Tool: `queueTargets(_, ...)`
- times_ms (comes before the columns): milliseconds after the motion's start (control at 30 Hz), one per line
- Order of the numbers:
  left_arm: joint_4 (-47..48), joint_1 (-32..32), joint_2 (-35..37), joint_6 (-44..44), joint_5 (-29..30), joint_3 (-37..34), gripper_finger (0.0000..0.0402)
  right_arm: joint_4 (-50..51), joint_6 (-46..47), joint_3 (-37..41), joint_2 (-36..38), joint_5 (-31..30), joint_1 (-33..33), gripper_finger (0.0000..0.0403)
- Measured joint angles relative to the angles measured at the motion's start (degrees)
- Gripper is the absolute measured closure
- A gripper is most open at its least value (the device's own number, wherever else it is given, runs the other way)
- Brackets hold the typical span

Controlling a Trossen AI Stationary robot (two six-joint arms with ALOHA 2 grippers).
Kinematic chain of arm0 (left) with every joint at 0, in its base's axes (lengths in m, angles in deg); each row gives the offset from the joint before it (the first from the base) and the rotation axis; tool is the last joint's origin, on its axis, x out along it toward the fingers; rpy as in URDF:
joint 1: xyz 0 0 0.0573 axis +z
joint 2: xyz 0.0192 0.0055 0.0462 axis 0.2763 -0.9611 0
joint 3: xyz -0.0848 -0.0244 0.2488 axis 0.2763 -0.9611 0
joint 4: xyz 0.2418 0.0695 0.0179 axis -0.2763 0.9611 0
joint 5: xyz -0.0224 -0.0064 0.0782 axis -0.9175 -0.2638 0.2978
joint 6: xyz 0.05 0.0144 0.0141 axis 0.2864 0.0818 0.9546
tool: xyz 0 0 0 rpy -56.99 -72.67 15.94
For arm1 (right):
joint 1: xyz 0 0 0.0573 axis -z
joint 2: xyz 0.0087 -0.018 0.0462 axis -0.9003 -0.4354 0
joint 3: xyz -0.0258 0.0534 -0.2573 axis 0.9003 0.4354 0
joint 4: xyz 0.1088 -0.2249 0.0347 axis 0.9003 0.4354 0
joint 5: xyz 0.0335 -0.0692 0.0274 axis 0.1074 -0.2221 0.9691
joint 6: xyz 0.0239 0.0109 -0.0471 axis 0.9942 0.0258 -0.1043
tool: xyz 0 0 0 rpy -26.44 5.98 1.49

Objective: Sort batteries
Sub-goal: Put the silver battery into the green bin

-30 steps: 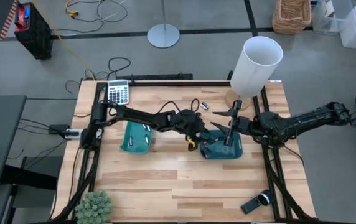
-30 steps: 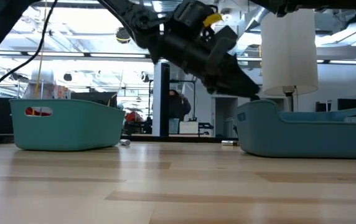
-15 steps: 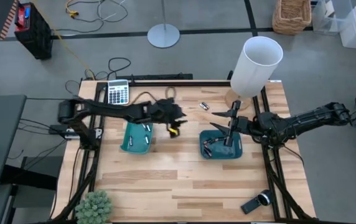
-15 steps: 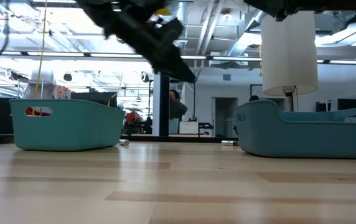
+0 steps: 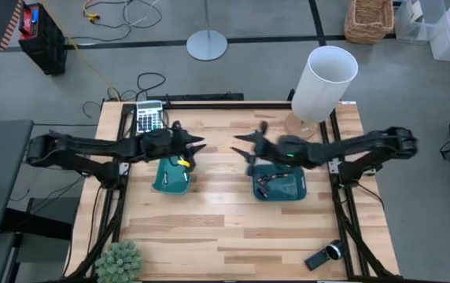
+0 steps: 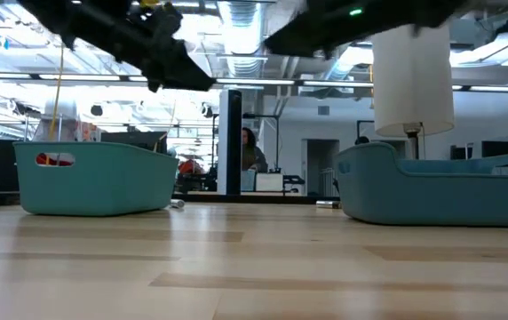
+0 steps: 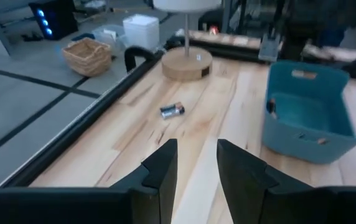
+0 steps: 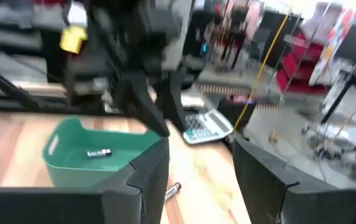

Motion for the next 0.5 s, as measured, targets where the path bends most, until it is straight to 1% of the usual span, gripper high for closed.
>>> queueTargets(133,-0.14,0.00,5.55,-0.65,0.02,-2.98,0.0295,9.20,2.45,-11.69,-10.68,7.78,4.13,0.0210)
queueTargets(233,-0.07,0.00,8.42,-0.99,0.02,-4.65,0.0295,16.35,2.92,-19.45,-18.07,12.15,6.82,0.0210)
queueTargets(333,-0.28,-0.02,10.60,-1.21,0.02,-6.00,0.0295,22.23,2.88,-25.48,-23.87,16.01,9.52,0.0210)
queueTargets(433,0.17,-0.02,11.96,-1.31,0.02,-7.14,0.0295,26.30,3.39,-31.07,-28.73,22.31,12.34,0.0210)
queueTargets(500,0.52,-0.02,12.54,-1.44,0.04,-7.58,0.0295,30.68,4.44,-35.59,-32.20,25.29,13.83,0.0210)
